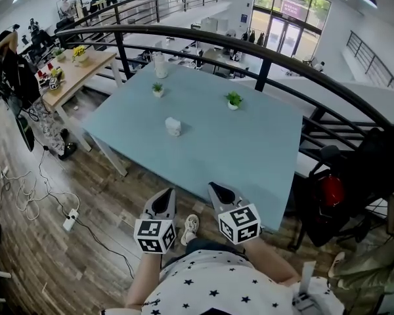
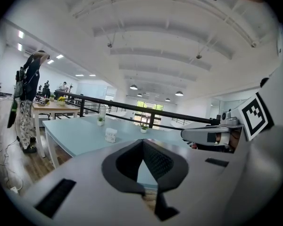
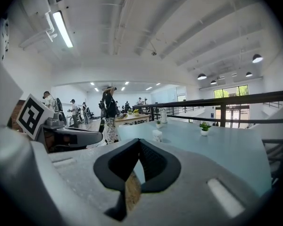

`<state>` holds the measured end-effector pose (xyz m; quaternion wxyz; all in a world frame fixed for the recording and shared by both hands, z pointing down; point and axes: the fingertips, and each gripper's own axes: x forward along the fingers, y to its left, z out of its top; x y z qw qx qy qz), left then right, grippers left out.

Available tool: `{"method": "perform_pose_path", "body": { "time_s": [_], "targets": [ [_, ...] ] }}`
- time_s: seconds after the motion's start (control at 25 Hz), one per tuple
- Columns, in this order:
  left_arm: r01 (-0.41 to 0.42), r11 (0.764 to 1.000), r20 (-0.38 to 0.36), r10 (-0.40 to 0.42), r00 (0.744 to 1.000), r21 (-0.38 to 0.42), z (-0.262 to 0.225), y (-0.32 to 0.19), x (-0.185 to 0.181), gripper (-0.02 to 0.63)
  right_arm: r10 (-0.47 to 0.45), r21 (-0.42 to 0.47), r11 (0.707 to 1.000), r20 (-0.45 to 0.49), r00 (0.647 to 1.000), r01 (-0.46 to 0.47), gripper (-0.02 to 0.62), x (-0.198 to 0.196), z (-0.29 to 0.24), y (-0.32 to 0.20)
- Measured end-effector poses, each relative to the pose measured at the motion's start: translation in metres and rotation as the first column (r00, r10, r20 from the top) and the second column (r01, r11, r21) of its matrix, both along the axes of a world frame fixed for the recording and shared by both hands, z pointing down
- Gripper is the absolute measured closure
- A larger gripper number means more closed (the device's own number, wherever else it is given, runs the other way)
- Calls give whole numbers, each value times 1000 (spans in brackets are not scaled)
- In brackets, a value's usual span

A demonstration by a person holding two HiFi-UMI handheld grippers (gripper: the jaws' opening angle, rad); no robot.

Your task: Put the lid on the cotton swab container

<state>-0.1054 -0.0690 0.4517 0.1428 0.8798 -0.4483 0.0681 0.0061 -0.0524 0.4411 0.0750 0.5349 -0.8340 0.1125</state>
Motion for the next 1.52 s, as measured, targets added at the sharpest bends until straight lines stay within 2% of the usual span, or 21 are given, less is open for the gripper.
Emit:
{"method": "perform_pose_path", "body": {
  "time_s": [0.8,1.52],
  "targets": [
    [-2,1000,1,2,1000,-6,-3,20,-6,604,-20,17,1000,49,999,19,589,-12,-8,17],
    [4,1000,-13,-5,1000,-15,-3,15,-6,603,-25,9,1000,39,999,25,589,-12,-6,14]
  ]
}}
